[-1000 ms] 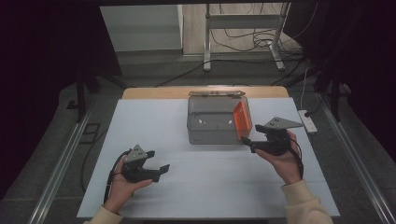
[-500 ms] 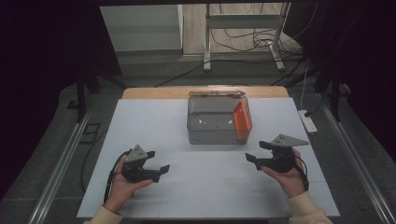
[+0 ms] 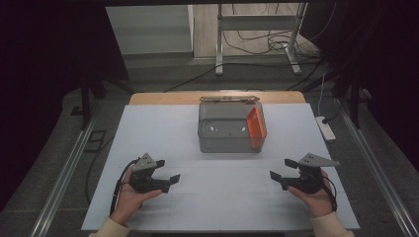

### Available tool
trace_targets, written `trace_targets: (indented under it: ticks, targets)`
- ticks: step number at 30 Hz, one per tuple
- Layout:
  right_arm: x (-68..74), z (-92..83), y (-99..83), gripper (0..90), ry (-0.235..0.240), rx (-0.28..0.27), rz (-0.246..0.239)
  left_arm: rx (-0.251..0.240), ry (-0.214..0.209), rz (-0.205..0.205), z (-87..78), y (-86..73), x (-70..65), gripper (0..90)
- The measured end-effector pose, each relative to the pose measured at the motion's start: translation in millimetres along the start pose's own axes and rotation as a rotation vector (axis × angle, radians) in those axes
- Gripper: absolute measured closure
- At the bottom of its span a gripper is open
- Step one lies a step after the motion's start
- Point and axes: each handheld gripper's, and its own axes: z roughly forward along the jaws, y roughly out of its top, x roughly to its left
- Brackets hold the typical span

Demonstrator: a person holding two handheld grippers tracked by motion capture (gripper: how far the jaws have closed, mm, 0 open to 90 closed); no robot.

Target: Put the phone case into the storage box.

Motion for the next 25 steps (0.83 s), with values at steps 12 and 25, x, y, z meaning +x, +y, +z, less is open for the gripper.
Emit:
trace_targets:
  ticks: [12,25]
  targets:
    - [-0.9,4.8,-3.6,20.2,-0.005,0.018,-0.024,0.002,-0.001,0.003,0.7,-0.1,0.4,16.0]
    - [-0.1,6.7,-3.2,20.1,-0.006,0.024,-0.048,0.004,0.003,0.002,0.8,-0.2,0.1,16.0]
